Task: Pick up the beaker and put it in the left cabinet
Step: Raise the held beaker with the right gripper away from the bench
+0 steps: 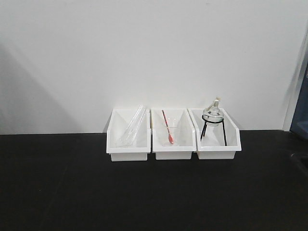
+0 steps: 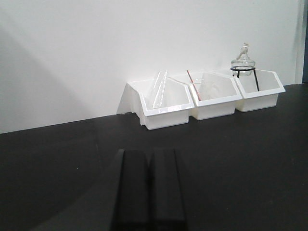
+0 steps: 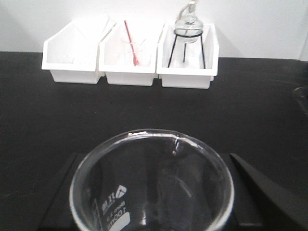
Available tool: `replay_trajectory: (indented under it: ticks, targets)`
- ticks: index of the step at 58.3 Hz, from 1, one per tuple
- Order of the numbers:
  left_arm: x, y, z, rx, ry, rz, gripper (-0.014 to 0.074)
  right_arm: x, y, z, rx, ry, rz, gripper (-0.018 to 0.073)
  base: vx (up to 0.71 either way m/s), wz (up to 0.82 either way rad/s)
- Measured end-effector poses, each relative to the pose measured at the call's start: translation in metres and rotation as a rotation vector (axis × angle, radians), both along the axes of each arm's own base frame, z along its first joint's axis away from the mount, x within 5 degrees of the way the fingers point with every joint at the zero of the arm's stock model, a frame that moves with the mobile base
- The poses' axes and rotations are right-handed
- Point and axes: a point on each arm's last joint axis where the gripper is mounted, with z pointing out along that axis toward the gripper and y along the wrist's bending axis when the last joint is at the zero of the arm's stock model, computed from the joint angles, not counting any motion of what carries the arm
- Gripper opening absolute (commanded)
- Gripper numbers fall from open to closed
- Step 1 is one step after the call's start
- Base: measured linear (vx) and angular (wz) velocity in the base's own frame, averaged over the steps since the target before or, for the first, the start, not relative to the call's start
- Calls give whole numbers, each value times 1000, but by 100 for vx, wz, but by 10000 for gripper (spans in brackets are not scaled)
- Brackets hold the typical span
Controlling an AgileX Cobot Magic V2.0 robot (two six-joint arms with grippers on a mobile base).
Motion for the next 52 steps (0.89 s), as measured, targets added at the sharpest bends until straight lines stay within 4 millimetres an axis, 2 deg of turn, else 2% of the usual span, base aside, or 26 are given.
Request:
replay_trajectory:
  ticks: [14,52]
  targets:
    - [0,0,0,0,0,0,1,-18,-8,2,6,-7,-33,-6,0,0]
    - [0,0,0,0,0,0,1,-20,-10,-1,4,20,-44,-6,-1,3]
